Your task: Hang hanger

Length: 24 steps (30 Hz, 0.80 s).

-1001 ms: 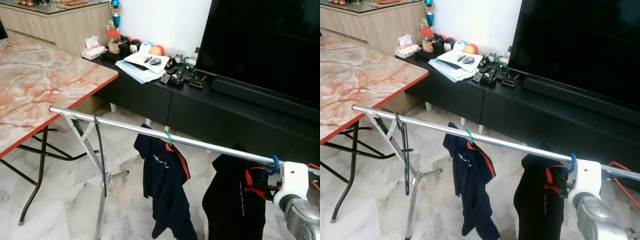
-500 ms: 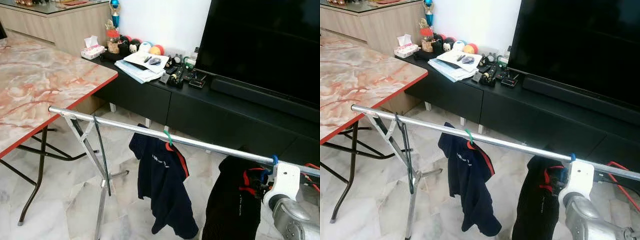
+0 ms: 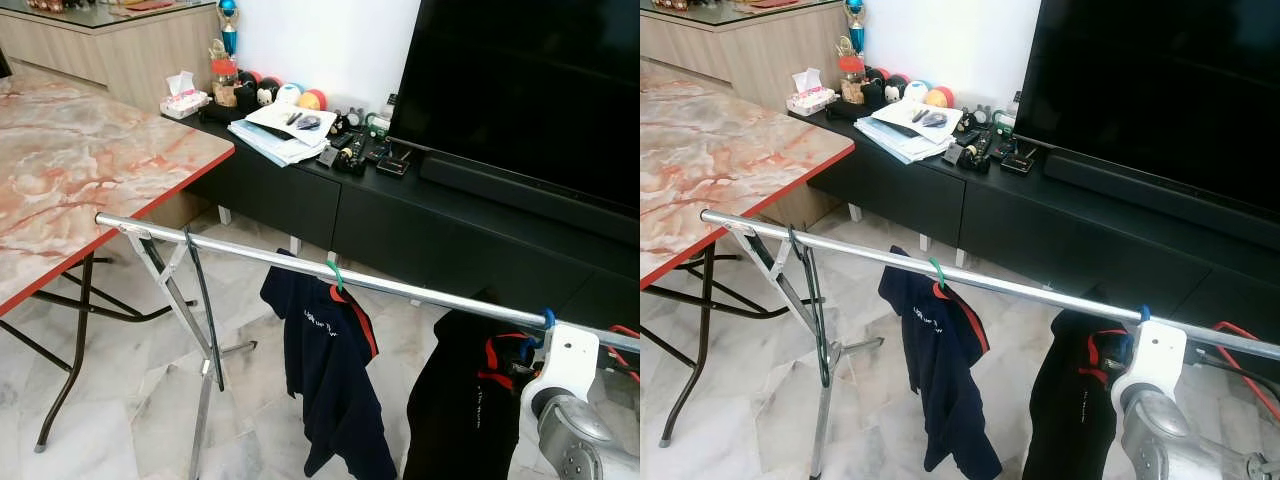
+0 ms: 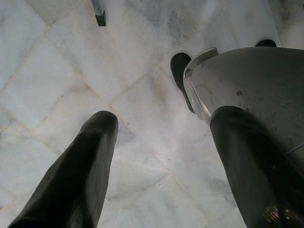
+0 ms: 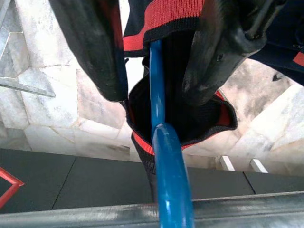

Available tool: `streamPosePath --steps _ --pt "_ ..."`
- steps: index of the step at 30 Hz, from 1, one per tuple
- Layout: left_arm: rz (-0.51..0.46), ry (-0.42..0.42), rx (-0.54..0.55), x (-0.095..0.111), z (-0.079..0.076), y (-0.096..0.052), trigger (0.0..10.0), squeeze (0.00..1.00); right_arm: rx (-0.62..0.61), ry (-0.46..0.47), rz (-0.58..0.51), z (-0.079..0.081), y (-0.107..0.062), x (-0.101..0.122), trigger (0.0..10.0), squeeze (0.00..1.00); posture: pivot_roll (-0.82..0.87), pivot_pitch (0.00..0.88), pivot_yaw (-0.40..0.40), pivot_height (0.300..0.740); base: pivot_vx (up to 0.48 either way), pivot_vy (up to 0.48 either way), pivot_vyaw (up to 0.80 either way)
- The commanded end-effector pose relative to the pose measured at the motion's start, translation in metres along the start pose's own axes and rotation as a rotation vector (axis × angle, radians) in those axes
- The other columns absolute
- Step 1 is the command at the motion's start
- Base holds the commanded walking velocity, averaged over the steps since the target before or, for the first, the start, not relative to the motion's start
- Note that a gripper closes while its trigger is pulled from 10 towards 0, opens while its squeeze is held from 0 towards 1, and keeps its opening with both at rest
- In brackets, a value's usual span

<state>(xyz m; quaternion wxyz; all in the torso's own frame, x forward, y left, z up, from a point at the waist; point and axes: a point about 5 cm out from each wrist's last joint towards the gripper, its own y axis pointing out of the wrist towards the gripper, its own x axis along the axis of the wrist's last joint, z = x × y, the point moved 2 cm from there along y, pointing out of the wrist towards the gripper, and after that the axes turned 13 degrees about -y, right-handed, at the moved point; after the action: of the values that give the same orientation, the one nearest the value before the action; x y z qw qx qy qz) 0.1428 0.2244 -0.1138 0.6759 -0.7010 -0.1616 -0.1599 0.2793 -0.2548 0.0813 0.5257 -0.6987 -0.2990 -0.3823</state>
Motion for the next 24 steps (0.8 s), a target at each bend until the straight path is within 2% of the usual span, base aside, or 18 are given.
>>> streamPosePath --steps 1,7,8,9,11,12,13,14,24 --pt "0.063 -0.004 -0.028 -0.017 -0.008 0.000 10.0 0.00 -0.004 0.006 0.004 -0.001 -0.002 0.000 10.0 0.00 -0.01 0.068 -0.071 0.740 0.000 0.000 0.00" --pt "0.065 -0.002 -0.028 -0.017 -0.008 0.000 10.0 0.00 -0.009 0.012 0.017 0.000 -0.001 -0.003 10.0 0.00 -0.01 0.067 -0.070 0.740 0.000 0.000 0.00" --pt "0.065 0.000 -0.028 -0.017 -0.008 0.000 10.0 0.00 -0.011 0.022 0.020 0.000 -0.001 -0.003 4.4 0.00 -0.01 0.066 -0.069 0.740 0.000 0.000 0.00" --pt "0.066 0.001 -0.029 -0.017 -0.008 0.000 10.0 0.00 -0.009 0.025 0.023 0.000 0.000 -0.004 1.2 0.00 -0.01 0.066 -0.069 0.740 0.000 0.000 0.00" --pt "0.066 0.002 -0.029 -0.017 -0.008 0.000 10.0 0.00 -0.007 0.026 0.025 0.000 0.001 -0.005 1.1 0.00 -0.01 0.066 -0.069 0.740 0.000 0.000 0.00" --pt "0.065 0.002 -0.030 -0.017 -0.008 0.000 10.0 0.00 0.000 0.031 0.031 0.002 0.002 -0.006 4.5 0.00 -0.01 0.064 -0.068 0.740 0.000 0.000 0.00" --pt "0.065 0.002 -0.030 -0.017 -0.008 0.000 10.0 0.00 0.000 0.031 0.031 0.002 0.002 -0.006 4.5 0.00 -0.01 0.064 -0.068 0.740 0.000 0.000 0.00" --pt "0.065 0.003 -0.030 -0.017 -0.008 0.000 10.0 0.00 0.002 0.032 0.037 0.003 0.003 -0.008 10.0 0.00 -0.01 0.064 -0.069 0.740 0.000 0.000 0.00" --pt "0.067 0.009 -0.030 -0.017 -0.008 0.000 10.0 0.00 0.009 0.039 0.066 0.006 0.007 -0.017 10.0 0.00 0.00 0.065 -0.067 0.740 0.000 0.000 0.00"
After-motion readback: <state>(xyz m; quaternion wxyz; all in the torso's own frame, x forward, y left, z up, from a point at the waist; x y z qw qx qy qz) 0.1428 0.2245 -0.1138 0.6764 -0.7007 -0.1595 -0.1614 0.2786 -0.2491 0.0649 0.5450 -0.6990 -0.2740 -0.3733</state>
